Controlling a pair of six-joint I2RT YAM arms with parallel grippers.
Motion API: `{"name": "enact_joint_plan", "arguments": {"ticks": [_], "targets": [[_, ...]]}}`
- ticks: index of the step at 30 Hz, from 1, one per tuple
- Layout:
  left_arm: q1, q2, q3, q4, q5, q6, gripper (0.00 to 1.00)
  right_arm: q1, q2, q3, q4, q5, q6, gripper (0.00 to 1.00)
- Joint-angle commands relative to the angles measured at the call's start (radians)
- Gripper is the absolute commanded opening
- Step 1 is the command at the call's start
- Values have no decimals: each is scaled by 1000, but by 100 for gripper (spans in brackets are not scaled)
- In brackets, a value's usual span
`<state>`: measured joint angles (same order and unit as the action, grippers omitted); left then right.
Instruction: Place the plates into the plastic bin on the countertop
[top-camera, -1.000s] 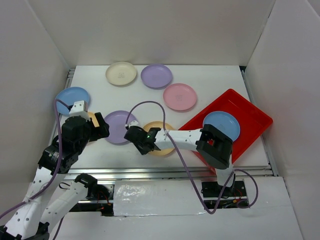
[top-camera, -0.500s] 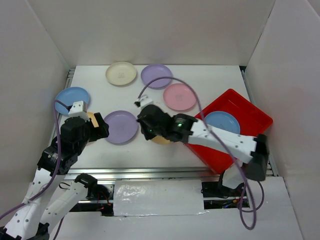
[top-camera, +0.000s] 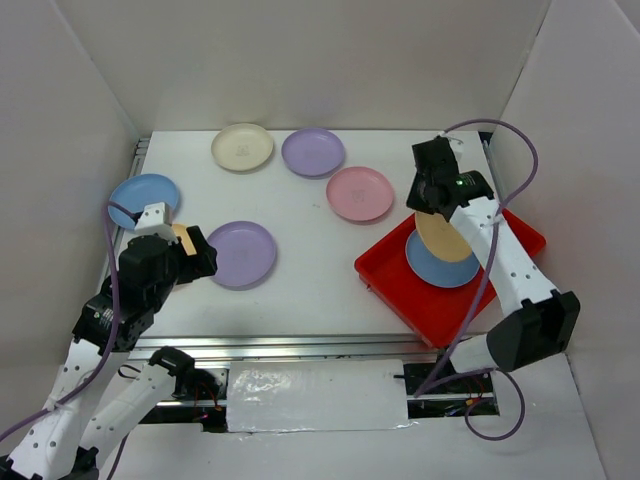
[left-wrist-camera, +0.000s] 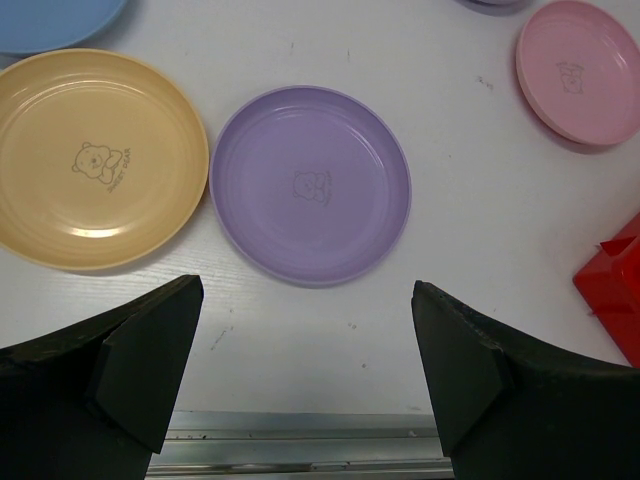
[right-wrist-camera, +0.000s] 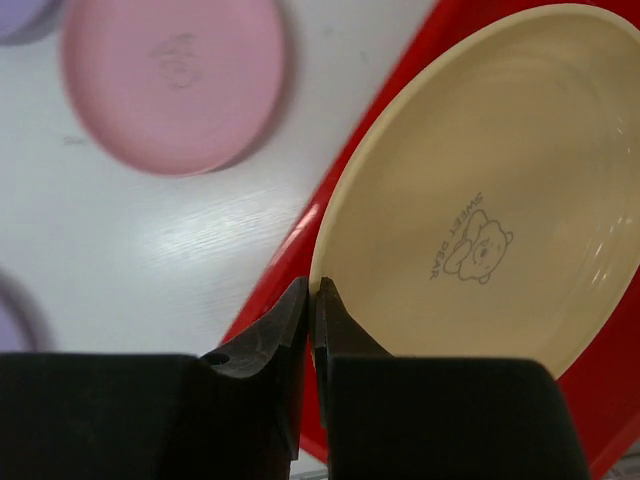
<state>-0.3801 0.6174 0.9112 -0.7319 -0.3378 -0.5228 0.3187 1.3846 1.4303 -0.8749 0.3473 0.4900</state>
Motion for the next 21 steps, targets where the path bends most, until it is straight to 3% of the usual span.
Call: {"name": "enact_joint_plan", "arguments": {"ticks": [1,7,9,10,11,12,13,16,20,21], "targets": [[3,-5,0,39,2,21,99,-92,31,-59,-30,-60,5,0],[4,-11,0,43,5,23,99,-147,103,-126,60,-99,12,2],[3,-8,0,42,6,24,99,-150,136,-122,65,-91,18,10],[4,-5,2,42,9,24,99,-148,140,-119,65,-93,21,20],[4,-5,0,45,10,24,99,-139,137,-117,66,-102,25,42],[4,-5,0,43,11,24,99,-135,128,-120,73,-102,30,89],[4,-4,-1,43,10,24,99,-121,116,-123,89,-99,33,100],[4,-1,-2,43,10,24,99,-61,45,-90,82,-82,48,100],[4,13,0,40,3,21,99,150,-91,-85,175,-105,39,100],[4,19,2,32,-7,14,99,252,-97,-102,212,-137,42,100]]}}
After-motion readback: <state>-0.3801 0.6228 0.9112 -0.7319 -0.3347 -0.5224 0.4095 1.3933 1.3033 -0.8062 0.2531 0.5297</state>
